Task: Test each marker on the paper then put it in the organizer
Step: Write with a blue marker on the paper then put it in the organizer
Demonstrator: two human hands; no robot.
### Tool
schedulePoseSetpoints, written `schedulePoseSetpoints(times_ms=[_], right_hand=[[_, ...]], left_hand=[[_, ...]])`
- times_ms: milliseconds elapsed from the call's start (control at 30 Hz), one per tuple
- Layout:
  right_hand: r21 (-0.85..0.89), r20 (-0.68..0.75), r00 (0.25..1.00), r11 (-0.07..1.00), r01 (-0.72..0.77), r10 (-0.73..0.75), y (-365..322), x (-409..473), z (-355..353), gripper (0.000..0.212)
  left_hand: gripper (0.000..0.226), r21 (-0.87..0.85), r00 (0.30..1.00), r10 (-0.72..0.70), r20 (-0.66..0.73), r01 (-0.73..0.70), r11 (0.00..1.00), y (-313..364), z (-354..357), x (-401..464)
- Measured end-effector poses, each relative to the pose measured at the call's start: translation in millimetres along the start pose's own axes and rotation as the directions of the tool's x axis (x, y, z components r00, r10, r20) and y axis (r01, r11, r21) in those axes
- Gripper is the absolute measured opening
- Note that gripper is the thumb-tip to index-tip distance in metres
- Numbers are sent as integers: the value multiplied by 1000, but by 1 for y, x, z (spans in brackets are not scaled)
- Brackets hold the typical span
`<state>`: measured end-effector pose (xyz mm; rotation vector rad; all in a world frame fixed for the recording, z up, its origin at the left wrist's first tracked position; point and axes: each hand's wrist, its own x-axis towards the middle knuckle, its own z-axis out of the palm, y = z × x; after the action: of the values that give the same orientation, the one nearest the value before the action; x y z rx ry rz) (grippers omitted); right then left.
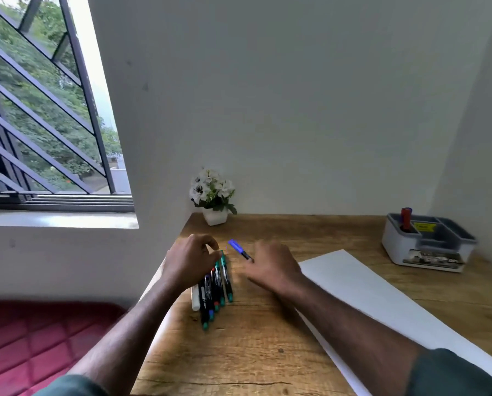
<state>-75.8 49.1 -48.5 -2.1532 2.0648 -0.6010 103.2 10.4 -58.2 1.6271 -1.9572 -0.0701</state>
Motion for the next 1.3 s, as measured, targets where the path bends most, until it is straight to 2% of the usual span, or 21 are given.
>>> schedulePoseSetpoints(times_ms=[100,200,333,433,533,567,600,667,733,800,1033,1167,1233,1300], right_hand=[[236,-116,993,972,-9,38,25,-1,-16,14],[503,-109,992,864,3,60,53,-5,-36,9],[641,-97,993,768,17,60,90,-14,-54,7],[806,-100,989,591,19,105,111,-16,-60,4],[949,-100,990,309,64,103,124,-15,-62,9],[962,-101,991,262,75,87,126,-14,-60,8],[961,-101,992,266,79,71,126,-14,-56,6],[941,-89,995,330,68,49,128,-15,-44,5],[935,-70,996,351,48,51,133,-15,-30,12],[943,-55,997,329,37,47,138,-15,-25,17],[972,-54,998,226,59,-30,145,-11,-31,22],[975,-53,995,210,69,-80,144,-14,-29,15],[987,-58,996,148,68,-69,144,-14,-31,14],[997,-69,998,43,69,-11,147,-14,-35,13]], left_hand=[[34,-36,995,101,-26,-102,994,16,2,2],[44,-146,978,204,-31,-207,967,35,12,8],[37,-204,946,322,-31,-321,925,64,29,13],[24,-290,908,420,-11,-405,867,84,39,20],[14,-378,864,504,-1,-467,800,102,48,23],[11,-385,854,520,6,-477,790,107,50,23],[9,-388,847,532,16,-485,784,111,53,23],[10,-398,824,565,43,-504,766,115,57,21],[13,-420,796,594,110,-505,754,116,60,18],[9,-449,768,616,175,-494,744,117,60,17],[16,-606,721,660,211,-432,667,114,53,22],[17,-629,695,671,259,-406,663,107,51,27],[28,-641,691,670,271,-389,662,99,47,29],[36,-670,716,647,263,-347,656,90,42,30]])
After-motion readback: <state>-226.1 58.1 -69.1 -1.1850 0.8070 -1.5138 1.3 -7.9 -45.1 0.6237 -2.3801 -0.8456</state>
